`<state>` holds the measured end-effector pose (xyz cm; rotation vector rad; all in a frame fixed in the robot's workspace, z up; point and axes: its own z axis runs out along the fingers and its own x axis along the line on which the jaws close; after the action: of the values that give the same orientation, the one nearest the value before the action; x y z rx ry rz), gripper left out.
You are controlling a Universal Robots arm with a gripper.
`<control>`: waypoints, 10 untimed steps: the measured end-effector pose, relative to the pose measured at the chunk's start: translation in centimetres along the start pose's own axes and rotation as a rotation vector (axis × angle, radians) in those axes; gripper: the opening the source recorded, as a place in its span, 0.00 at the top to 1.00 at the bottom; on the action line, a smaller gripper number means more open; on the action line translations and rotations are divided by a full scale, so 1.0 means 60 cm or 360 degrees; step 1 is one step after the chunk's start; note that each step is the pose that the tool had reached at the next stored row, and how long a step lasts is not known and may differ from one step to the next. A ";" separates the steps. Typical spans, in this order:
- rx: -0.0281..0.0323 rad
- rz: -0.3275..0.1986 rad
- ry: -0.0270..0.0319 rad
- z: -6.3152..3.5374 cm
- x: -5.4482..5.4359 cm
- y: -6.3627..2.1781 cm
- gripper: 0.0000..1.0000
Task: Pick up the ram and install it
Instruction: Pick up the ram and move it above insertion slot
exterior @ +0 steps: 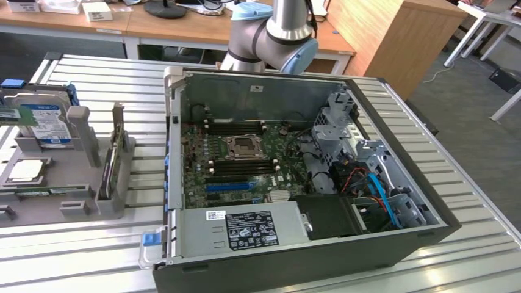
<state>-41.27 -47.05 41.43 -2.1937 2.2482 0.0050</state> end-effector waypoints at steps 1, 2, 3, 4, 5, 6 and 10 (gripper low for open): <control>0.00000 0.0000 0.00000 -0.001 0.000 0.000 0.88; 0.00001 0.0000 -0.00002 -0.001 0.000 0.000 0.88; 0.00002 0.0000 -0.00002 -0.001 0.000 0.000 0.88; 0.00001 0.0000 -0.00001 -0.002 0.000 0.000 0.88; 0.00001 0.0000 -0.00001 -0.002 0.000 0.000 0.88; 0.00000 0.0000 -0.00001 -0.002 0.000 0.000 0.88; -0.00006 -0.0001 0.00005 -0.002 0.000 -0.002 0.88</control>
<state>-41.16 -47.05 41.56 -2.1949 2.2477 0.0051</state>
